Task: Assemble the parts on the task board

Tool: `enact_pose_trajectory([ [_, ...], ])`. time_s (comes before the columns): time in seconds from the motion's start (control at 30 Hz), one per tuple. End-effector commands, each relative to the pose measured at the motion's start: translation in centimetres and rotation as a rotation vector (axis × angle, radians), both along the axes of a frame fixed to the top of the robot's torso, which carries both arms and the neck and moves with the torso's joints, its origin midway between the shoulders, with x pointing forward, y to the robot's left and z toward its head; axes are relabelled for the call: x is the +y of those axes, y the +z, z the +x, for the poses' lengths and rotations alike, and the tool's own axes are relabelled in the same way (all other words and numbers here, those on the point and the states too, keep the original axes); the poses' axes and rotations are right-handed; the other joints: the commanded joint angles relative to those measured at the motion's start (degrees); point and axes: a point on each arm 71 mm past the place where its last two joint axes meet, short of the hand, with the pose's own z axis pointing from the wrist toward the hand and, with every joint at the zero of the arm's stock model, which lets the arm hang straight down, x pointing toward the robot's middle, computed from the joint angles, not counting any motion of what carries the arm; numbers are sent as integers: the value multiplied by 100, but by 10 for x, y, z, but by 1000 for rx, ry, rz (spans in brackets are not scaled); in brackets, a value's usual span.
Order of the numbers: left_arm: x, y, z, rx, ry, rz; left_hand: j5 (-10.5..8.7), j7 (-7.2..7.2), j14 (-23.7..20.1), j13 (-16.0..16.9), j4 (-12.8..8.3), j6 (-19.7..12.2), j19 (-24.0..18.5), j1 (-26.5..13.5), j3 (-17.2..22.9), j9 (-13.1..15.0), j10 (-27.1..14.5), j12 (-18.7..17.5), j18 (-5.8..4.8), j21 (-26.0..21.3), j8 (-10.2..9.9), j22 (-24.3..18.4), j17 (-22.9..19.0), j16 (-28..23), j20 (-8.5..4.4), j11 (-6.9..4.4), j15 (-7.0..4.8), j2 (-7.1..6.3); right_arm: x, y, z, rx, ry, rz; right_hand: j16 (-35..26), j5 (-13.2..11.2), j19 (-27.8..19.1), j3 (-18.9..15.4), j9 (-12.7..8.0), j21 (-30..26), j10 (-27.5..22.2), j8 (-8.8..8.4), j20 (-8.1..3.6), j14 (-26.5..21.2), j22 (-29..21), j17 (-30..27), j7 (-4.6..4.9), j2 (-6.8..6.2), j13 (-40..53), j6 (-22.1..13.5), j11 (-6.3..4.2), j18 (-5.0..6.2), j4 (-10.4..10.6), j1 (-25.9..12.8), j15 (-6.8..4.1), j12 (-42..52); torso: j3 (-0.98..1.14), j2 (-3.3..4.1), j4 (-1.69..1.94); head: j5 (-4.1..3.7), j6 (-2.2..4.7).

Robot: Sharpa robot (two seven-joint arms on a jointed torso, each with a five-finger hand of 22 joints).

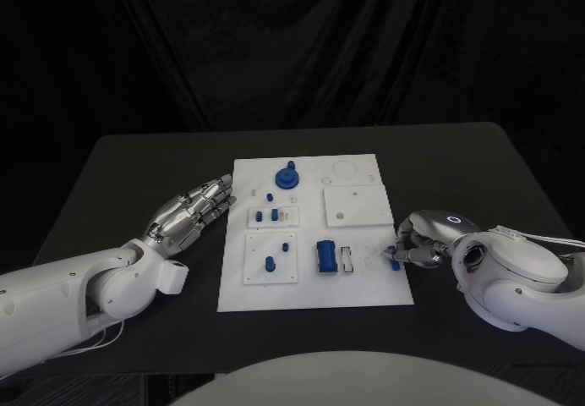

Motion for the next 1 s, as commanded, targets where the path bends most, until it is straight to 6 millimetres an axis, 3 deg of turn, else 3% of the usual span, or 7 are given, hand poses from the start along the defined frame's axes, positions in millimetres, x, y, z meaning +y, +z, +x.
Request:
enact_pose_trajectory([
  [0.03,0,5,0,-57,17,-49,35,44,-14,2,-22,10,-1,54,14,6,14,29,113,-6,-15,1,5,27,37,38,34,11,-1,-3,0,11,-12,-33,-25,-5,253,18,-92,-27,597,-100,65,500,1221,970,30,-9,1509,-25,53,36,11,-44,64,16,3,1,-3,-12,-1],
  [0.4,0,5,0,-55,16,-49,41,46,-14,1,-29,5,-1,58,19,5,14,29,114,-6,-16,0,5,26,40,40,36,12,1,-13,-2,45,-5,-51,-44,108,241,50,-430,-61,597,-416,118,493,1211,931,104,-21,1509,-6,120,43,4,-1,121,16,1,1,-3,-15,-1],
  [0.6,0,5,-1,-53,15,-49,41,46,-14,1,-29,5,-1,58,19,5,14,29,114,-6,-16,0,5,26,40,40,36,12,3,-19,-5,63,-6,-42,-53,409,238,159,-637,-73,597,-580,138,489,1208,914,115,-61,1509,49,133,46,-61,279,135,16,1,0,2,-18,-1],
  [0.77,0,4,-1,-52,15,-48,46,47,-14,1,-37,3,-1,62,24,5,14,28,114,-6,-17,0,6,28,42,42,38,13,4,-20,-6,70,-16,-13,-53,996,237,447,-775,-82,597,-690,132,490,1206,915,119,-33,1509,48,130,48,-273,818,129,16,-1,-1,-2,-2,-1],
  [1.0,0,4,-1,-51,15,-48,46,47,-14,1,-37,3,-1,62,24,5,14,28,114,-6,-17,0,6,28,42,42,38,13,7,-18,-5,44,-33,90,-29,1333,258,711,-801,-37,597,-669,132,501,1222,965,117,-19,1509,98,130,37,-457,1124,130,16,0,-4,0,7,-1],
])
